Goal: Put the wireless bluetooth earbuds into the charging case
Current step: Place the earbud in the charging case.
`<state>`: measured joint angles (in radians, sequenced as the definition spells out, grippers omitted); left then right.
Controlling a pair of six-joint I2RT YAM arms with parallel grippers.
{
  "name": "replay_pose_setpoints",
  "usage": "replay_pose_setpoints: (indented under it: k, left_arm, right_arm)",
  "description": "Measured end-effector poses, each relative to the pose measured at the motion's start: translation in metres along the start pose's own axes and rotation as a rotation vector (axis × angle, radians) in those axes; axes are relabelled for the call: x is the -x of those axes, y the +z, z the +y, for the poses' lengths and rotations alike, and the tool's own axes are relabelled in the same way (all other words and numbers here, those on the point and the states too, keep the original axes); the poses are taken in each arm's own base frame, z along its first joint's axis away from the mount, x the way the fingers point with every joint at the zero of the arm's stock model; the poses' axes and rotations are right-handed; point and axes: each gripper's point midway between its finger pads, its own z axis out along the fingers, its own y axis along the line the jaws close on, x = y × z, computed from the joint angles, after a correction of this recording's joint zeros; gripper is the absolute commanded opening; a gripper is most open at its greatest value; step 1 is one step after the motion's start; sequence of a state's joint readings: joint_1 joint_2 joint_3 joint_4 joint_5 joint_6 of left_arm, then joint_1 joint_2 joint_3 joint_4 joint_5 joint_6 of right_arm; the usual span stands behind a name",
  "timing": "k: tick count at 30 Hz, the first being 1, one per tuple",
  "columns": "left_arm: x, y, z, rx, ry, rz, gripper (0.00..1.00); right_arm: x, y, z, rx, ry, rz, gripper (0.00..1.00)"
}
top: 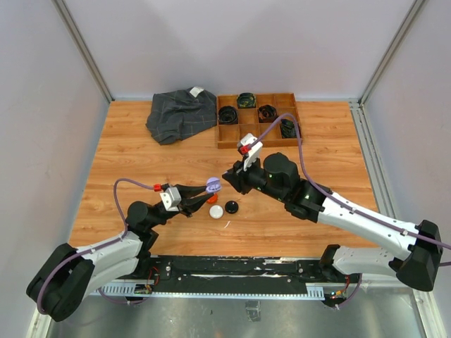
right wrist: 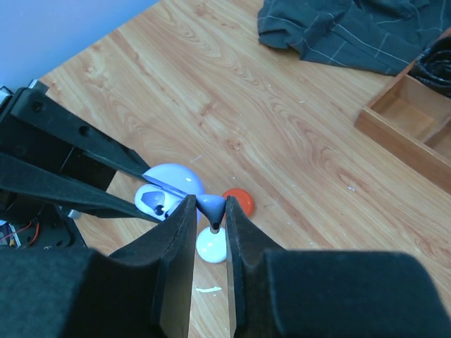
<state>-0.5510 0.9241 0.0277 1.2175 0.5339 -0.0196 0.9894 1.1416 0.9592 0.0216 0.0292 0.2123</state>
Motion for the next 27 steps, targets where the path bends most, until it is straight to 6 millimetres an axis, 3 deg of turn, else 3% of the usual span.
replay_pose_setpoints:
  k: [10, 27]
  left_arm:
    - [0.002, 0.002, -0.002, -0.022, 0.030, -0.013, 0.00]
    - [0.013, 0.004, -0.001, -0.019, 0.045, -0.051, 0.00]
  right_arm:
    - [-0.002, 0.004, 0.028, 0.083, -0.021, -0.059, 0.12]
    - [-0.007, 0.015, 0.044, 0.136, -0.023, -0.076, 0.12]
